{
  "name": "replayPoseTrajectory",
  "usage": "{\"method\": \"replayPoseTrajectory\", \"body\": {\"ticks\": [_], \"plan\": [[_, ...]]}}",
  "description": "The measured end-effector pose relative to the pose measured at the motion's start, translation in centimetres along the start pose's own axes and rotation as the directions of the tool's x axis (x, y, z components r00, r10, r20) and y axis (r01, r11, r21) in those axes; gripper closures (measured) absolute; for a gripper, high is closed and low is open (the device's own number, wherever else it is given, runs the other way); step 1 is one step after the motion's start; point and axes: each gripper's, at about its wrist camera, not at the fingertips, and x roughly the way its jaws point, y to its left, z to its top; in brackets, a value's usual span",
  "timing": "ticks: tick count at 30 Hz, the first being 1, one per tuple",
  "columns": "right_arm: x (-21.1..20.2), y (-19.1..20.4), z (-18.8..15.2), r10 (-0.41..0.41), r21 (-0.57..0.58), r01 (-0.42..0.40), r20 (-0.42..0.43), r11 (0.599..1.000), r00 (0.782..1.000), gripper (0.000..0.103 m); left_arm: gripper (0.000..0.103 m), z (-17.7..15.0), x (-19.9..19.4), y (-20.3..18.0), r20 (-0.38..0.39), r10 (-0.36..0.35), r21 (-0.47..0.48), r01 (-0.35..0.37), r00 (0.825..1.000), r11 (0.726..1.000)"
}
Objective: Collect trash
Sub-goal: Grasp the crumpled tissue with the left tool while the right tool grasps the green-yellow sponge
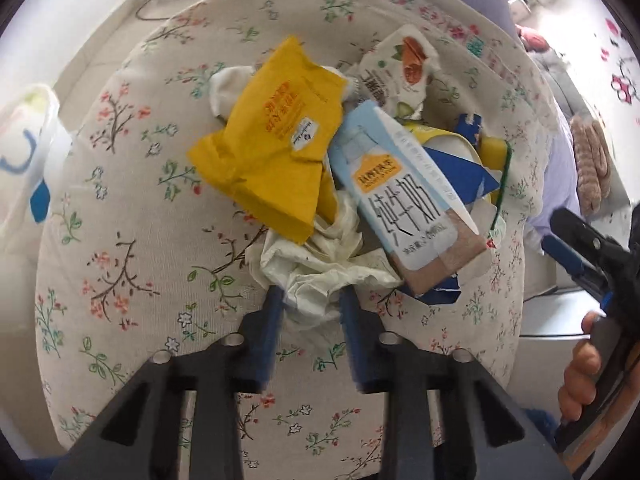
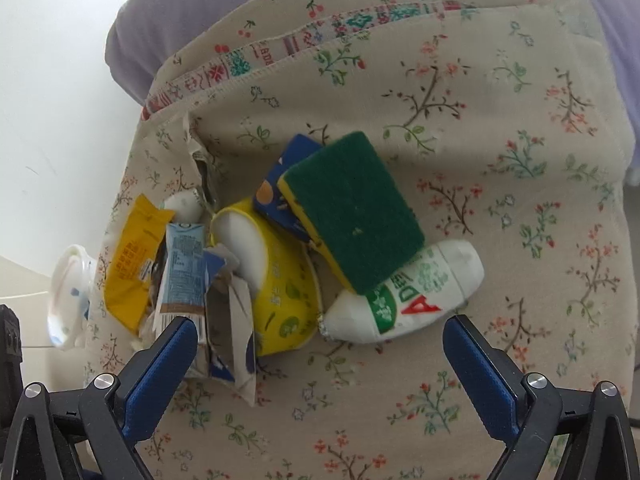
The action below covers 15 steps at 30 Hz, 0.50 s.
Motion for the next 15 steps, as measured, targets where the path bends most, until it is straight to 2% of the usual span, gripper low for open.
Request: {"method": "replayPoseTrajectory", "body": {"ticks": [4,8,12,15], "plan": [[0.3,0.2,0.6,0.022,-0.008,-0.022,0.021,1.000,1.000,0.005,0.076,-1.0,-1.4,-0.6,0.016,-0.048,0.023,0.048,0.999,0.999],[0.7,0.4,0.4,0.040,-0.020,-0.039,0.005,0.999,0.999,0.009,0.077,-2.0,-3.0,-0.7,0.029,-0.089,0.047,0.087,0.996,0.995],[1.2,-0.4,2.2,-0.059,-0.016,0.060,0.028,0.998,0.998,0.009,0.077,-2.2,-4.6,0.0,0.028,-0.172,0.041,0.171,0.985,0.984],[1.8,-0.4,3.2,-0.130,-0.079,0.133,0.043,0.988,0.991,0.009,0.077,-1.4,-5.1,1.2,0.022,-0.258,0.049,0.256,0.966,0.965]]}}
